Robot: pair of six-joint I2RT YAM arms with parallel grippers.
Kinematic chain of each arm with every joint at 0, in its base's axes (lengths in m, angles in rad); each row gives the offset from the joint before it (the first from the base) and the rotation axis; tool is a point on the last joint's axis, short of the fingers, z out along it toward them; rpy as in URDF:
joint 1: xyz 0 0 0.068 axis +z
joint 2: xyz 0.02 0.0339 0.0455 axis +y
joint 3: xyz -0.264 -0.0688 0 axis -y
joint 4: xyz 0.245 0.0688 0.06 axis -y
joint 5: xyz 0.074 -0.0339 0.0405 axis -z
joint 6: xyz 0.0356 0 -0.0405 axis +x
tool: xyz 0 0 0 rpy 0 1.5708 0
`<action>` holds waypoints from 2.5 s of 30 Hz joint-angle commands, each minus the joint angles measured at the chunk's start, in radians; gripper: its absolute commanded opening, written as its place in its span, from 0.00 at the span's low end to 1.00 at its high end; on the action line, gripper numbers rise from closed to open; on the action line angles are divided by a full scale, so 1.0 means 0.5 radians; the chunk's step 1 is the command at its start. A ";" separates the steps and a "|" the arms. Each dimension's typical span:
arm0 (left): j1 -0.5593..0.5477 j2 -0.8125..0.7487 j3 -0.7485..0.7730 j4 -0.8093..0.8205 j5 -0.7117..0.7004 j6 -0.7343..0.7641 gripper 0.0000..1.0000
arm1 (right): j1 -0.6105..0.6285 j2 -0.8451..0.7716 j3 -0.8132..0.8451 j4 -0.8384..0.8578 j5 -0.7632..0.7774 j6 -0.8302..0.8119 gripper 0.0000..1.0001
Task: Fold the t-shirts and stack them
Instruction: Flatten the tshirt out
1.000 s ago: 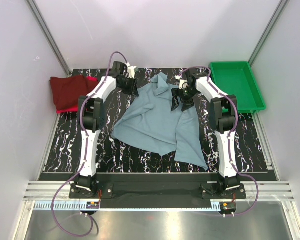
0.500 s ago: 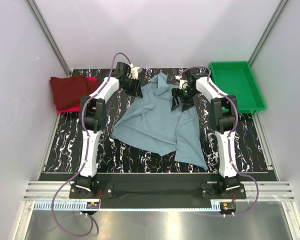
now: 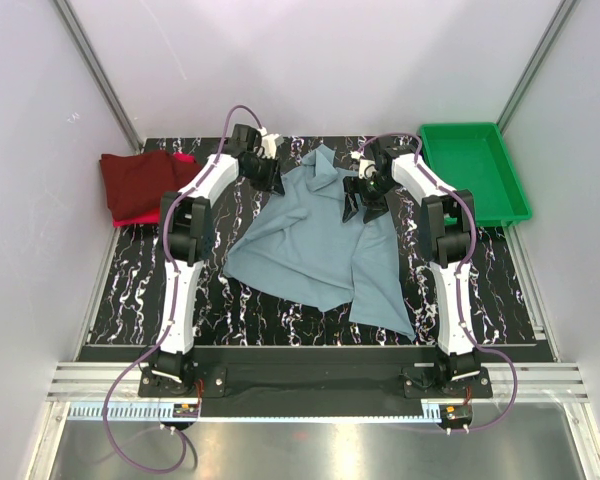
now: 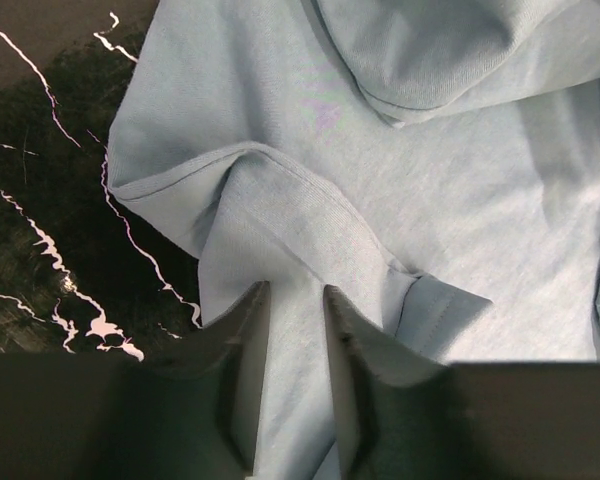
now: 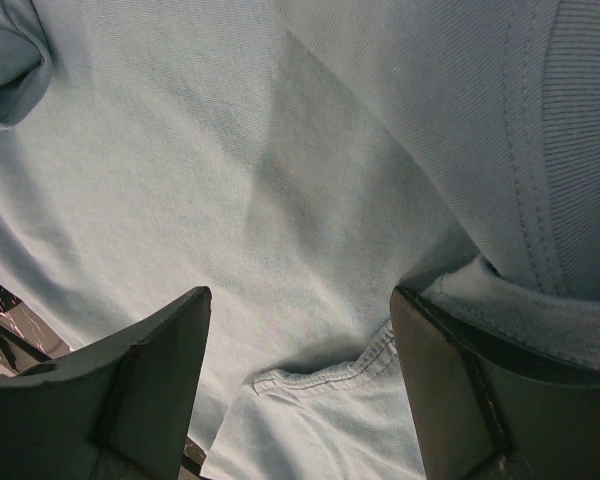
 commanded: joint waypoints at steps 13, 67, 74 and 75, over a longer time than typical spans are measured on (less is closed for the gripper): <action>-0.023 0.005 0.046 0.070 -0.191 0.042 0.48 | 0.001 -0.085 0.000 0.024 -0.006 -0.018 0.80; 0.223 -0.222 0.185 -0.031 -0.213 0.131 0.13 | 0.010 -0.659 -1.102 -0.136 0.086 -0.003 0.77; 0.134 -0.464 0.050 -0.062 -0.208 0.229 0.37 | 0.028 -0.678 -0.964 -0.111 0.065 -0.009 0.79; 0.118 -0.550 -0.008 -0.098 -0.128 0.290 0.37 | 0.025 -0.659 -0.964 -0.096 0.065 -0.006 0.79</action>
